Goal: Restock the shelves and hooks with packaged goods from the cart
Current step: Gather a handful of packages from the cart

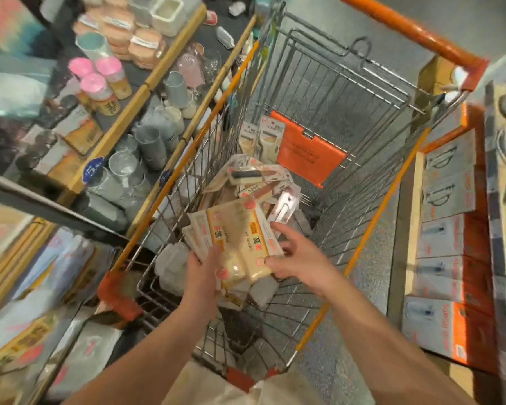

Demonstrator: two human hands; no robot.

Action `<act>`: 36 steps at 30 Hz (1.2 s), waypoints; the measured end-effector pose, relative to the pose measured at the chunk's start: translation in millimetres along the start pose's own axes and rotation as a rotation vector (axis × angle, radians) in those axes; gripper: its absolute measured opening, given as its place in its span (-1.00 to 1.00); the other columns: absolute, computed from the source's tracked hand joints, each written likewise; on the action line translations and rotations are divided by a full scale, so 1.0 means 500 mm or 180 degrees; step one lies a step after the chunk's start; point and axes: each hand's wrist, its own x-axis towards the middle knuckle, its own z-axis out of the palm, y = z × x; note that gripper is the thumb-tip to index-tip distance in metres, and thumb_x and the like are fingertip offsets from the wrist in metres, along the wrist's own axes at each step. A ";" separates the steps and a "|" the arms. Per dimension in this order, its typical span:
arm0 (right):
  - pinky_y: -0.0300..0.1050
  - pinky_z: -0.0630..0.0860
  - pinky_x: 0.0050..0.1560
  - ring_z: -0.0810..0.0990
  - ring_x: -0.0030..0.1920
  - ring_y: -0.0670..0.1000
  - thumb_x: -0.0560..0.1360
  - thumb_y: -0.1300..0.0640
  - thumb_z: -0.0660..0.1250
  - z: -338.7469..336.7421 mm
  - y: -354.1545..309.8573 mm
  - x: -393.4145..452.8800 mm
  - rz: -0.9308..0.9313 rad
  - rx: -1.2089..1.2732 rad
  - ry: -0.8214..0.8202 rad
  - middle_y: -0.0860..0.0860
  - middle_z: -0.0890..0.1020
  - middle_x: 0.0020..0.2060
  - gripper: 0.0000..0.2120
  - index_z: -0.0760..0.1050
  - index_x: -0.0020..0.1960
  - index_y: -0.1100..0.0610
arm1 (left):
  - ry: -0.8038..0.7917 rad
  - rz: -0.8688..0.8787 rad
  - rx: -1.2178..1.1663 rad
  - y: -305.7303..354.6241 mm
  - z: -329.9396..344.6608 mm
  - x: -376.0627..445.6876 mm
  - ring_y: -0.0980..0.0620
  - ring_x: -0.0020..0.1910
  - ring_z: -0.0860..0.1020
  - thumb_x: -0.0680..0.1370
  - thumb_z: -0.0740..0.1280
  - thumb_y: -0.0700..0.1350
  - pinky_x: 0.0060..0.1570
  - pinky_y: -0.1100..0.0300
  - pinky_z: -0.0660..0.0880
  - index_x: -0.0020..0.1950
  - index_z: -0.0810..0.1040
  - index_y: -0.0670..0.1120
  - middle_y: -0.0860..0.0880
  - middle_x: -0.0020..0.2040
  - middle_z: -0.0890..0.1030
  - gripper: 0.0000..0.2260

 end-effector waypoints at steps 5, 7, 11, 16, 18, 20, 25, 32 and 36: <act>-0.02 0.57 -0.04 0.62 -0.10 0.06 0.28 0.23 0.57 -0.056 -0.005 -0.063 -0.0427 0.0098 0.0243 0.10 0.59 0.06 -0.56 0.58 0.07 -0.09 | -0.0025 0.0241 -0.0283 -0.027 -0.022 -0.082 0.12 -0.13 0.68 0.61 0.28 -0.01 -0.24 0.17 0.59 0.21 0.43 0.09 0.01 0.05 0.64 -0.81; -0.04 0.58 -0.13 0.64 -0.18 0.04 0.29 0.22 0.56 -0.074 -0.017 -0.087 -0.0577 0.0336 0.0377 0.12 0.60 0.03 -0.63 0.57 0.03 -0.02 | -0.0167 0.0391 -0.0368 -0.038 -0.025 -0.121 0.06 0.00 0.68 0.53 0.32 0.05 -0.11 0.08 0.62 0.29 0.44 0.06 -0.06 0.15 0.64 -0.66; -0.25 0.46 -0.34 0.55 -0.41 -0.17 0.42 0.12 0.50 -0.092 -0.076 -0.132 -0.0830 -0.0303 0.0458 -0.02 0.63 -0.28 -0.83 0.56 -0.03 0.03 | -0.0132 0.0348 -0.0604 -0.059 -0.025 -0.201 -0.19 0.10 0.63 0.49 0.33 0.06 0.05 -0.16 0.58 0.39 0.36 -0.01 -0.15 0.20 0.63 -0.51; -0.01 0.54 0.05 0.64 -0.10 -0.01 0.35 -0.03 0.53 -0.046 -0.202 -0.184 -0.1214 -0.1712 -0.0194 -0.09 0.68 -0.19 -0.90 0.64 -0.22 -0.05 | -0.0235 0.0339 -0.0300 -0.067 -0.027 -0.276 -0.15 0.01 0.67 0.61 0.29 -0.02 -0.12 -0.06 0.62 0.38 0.34 -0.02 -0.13 0.16 0.64 -0.64; -0.09 0.57 -0.07 0.64 -0.15 -0.07 0.44 0.01 0.48 0.000 -0.249 -0.209 -0.1345 -0.2148 -0.0512 -0.11 0.67 -0.20 -0.95 0.63 -0.17 -0.06 | -0.0252 0.0341 -0.0207 -0.067 -0.030 -0.299 -0.16 0.04 0.66 0.62 0.27 -0.01 -0.02 -0.11 0.60 0.35 0.35 0.01 -0.11 0.16 0.65 -0.69; -0.05 0.60 -0.13 0.67 -0.13 -0.01 0.49 0.00 0.43 0.053 -0.277 -0.223 -0.1443 -0.2683 -0.0738 -0.03 0.70 -0.18 -0.89 0.67 -0.11 0.03 | -0.0338 0.0385 -0.0182 -0.063 -0.031 -0.322 -0.17 0.05 0.66 0.63 0.24 -0.01 -0.01 -0.12 0.61 0.37 0.35 -0.02 -0.12 0.16 0.65 -0.68; -0.11 0.60 -0.22 0.66 -0.31 -0.03 0.44 0.00 0.46 0.153 -0.289 -0.225 -0.1578 -0.2796 -0.0794 0.10 0.69 -0.29 -0.72 0.63 -0.18 0.24 | -0.0692 0.0502 -0.0280 -0.049 -0.039 -0.375 -0.10 -0.09 0.69 0.65 0.15 0.08 -0.28 0.08 0.61 0.32 0.43 -0.10 -0.15 0.06 0.69 -0.65; -0.22 0.49 -0.28 0.58 -0.28 -0.10 0.46 -0.02 0.46 0.229 -0.259 -0.246 -0.1948 -0.2036 -0.0653 -0.03 0.62 -0.24 -0.79 0.52 -0.06 0.10 | -0.1096 0.0782 -0.0947 -0.052 -0.058 -0.392 -0.17 0.08 0.66 0.40 0.32 0.09 -0.14 -0.01 0.62 0.41 0.40 -0.07 -0.16 0.19 0.64 -0.41; -0.30 0.48 -0.11 0.50 0.04 -0.13 0.55 -0.10 0.33 0.247 -0.257 -0.255 -0.1725 -0.1551 -0.0872 -0.04 0.47 0.17 -0.54 0.38 0.36 0.09 | -0.1015 0.1040 -0.1195 -0.049 -0.075 -0.401 -0.18 0.13 0.63 0.40 0.32 0.06 -0.04 -0.05 0.62 0.41 0.43 -0.09 -0.16 0.20 0.64 -0.41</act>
